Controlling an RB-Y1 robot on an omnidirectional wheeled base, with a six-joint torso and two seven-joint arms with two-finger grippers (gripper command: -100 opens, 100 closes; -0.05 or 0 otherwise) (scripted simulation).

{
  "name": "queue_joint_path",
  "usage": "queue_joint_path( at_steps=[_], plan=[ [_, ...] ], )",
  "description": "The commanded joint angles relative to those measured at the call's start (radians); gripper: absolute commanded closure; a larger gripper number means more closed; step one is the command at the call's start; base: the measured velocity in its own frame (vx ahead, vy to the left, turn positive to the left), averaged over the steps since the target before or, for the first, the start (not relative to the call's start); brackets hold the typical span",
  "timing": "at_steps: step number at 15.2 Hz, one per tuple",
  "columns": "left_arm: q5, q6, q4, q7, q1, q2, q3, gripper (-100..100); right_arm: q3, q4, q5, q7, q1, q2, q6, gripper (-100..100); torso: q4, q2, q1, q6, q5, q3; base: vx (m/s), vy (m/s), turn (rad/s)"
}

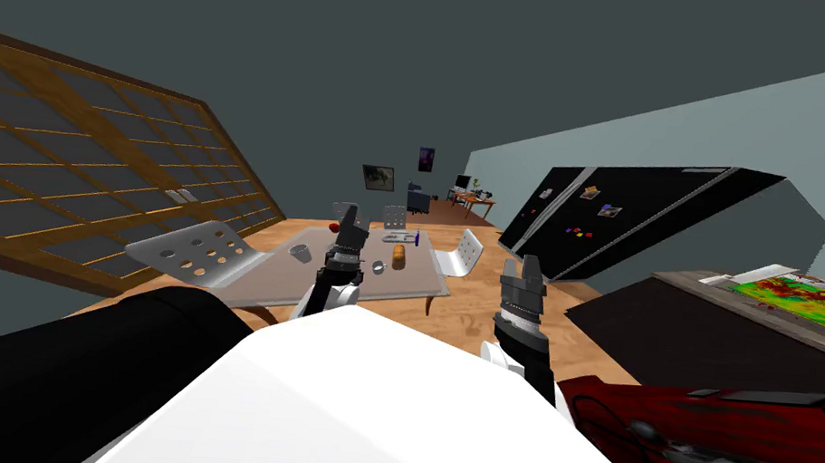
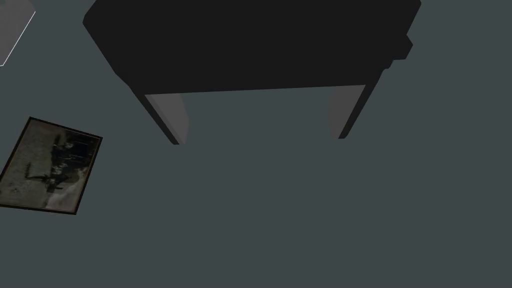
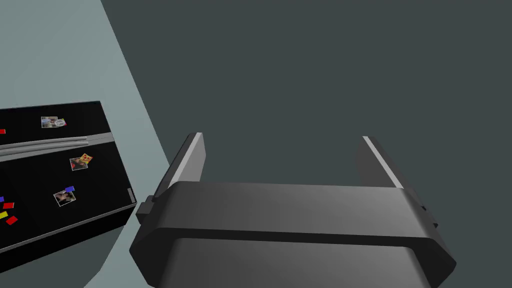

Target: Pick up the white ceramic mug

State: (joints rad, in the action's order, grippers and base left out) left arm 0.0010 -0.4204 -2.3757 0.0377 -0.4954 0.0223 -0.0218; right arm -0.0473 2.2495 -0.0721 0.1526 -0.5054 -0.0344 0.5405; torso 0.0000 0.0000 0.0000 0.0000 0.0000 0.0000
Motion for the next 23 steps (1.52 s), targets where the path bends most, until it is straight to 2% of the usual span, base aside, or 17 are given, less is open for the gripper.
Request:
queue_joint_path(
  at_steps=[1,2,5,6,8,9,10,11,12,13,14,15,16,19,21,22,23],
  plan=[
    [0.013,0.039,0.039,0.005,0.01,0.032,0.013,-100,0.0,0.0,0.0,0.0,0.0,0.0,0.0,0,0.0,0.0,0.0,0.0,0.0,0.0,-0.015,0.017,-0.175],
    [0.013,0.039,0.039,0.005,0.01,0.032,0.013,-100,0.0,0.0,0.0,0.0,0.0,0.0,0.0,0,0.0,0.001,0.001,0.001,0.0,0.0,-0.025,0.039,-0.195],
    [0.035,0.104,0.106,0.013,0.028,0.07,0.035,-100,0.0,0.0,0.0,0.0,0.0,0.0,0.0,0,0.0,0.002,0.004,0.001,0.001,0.001,-0.036,0.049,-0.219],
    [0.035,0.106,0.106,0.013,0.028,0.07,0.035,-100,0.0,0.0,0.0,0.0,0.0,0.0,0.0,0,0.0,0.003,0.004,0.001,0.001,0.001,-0.043,0.056,-0.162],
    [0.044,0.135,0.135,0.016,0.035,0.084,0.044,-100,0.0,0.0,0.0,0.0,0.0,0.0,0.0,0,0.001,0.003,0.005,0.0,0.001,0.002,-0.041,0.043,-0.147],
    [0.054,0.166,0.166,0.02,0.044,0.097,0.055,-100,0.0,0.0,0.0,0.0,0.0,0.0,0.0,0,0.001,0.003,0.004,0.0,0.001,0.002,-0.032,0.041,-0.182],
    [0.054,0.166,0.166,0.02,0.044,0.097,0.055,-100,0.0,0.0,0.0,0.0,0.0,0.0,0.0,0,0.0,0.002,0.004,0.001,0.001,0.001,-0.03,0.04,-0.154],
    [0.065,0.195,0.2,0.024,0.053,0.111,0.066,-100,0.0,0.0,0.0,0.0,0.0,0.0,0.0,0,0.0,0.002,0.004,0.0,0.001,0.001,-0.032,0.042,-0.182],
    [0.065,0.2,0.2,0.024,0.053,0.111,0.066,-100,0.0,0.0,0.0,0.0,0.0,0.0,0.0,0,0.0,0.002,0.004,0.0,0.001,0.001,-0.033,0.04,-0.166],
    [0.077,0.229,0.236,0.029,0.062,0.125,0.078,-100,0.0,0.0,0.0,0.0,0.0,0.0,0.0,0,0.0,0.002,0.004,0.0,0.001,0.001,-0.036,0.041,-0.245],
    [0.077,0.237,0.236,0.029,0.062,0.125,0.078,-100,0.0,0.0,0.0,0.0,0.0,0.0,0.0,0,0.0,0.002,0.004,0.001,0.001,0.001,-0.038,0.045,-0.192],
    [0.09,0.275,0.264,0.033,0.073,0.139,0.091,-100,0.0,0.0,0.0,0.0,0.0,0.0,0.0,0,0.0,0.002,0.004,0.0,0.001,0.001,-0.041,0.049,-0.235],
    [0.09,0.275,0.275,0.033,0.073,0.139,0.091,-100,0.0,0.0,0.0,0.0,0.0,0.0,0.0,0,0.0,0.002,0.004,0.001,0.001,0.001,-0.043,0.048,-0.191],
    [0.117,0.345,0.345,0.043,0.094,0.167,0.118,-100,0.0,0.0,0.0,0.0,0.0,0.0,0.0,0,0.0,0.002,0.005,0.0,0.001,0.001,-0.042,0.052,-0.229],
    [0.117,0.358,0.357,0.043,0.094,0.167,0.118,-100,0.0,0.0,0.0,0.0,0.0,0.0,0.0,0,0.0,0.002,0.005,0.0,0.001,0.001,-0.04,0.048,-0.128],
    [0.131,0.39,0.401,0.049,0.106,0.181,0.133,-100,0.0,0.0,0.0,0.0,0.0,0.0,0.0,0,0.0,0.002,0.005,0.0,0.001,0.001,-0.039,0.039,-0.168],
    [0.131,0.402,0.401,0.049,0.106,0.181,0.133,-100,0.0,0.0,0.0,0.0,0.0,0.0,0.0,0,0.0,0.002,0.004,0.001,0.001,0.001,-0.036,0.04,-0.21]
  ],
)
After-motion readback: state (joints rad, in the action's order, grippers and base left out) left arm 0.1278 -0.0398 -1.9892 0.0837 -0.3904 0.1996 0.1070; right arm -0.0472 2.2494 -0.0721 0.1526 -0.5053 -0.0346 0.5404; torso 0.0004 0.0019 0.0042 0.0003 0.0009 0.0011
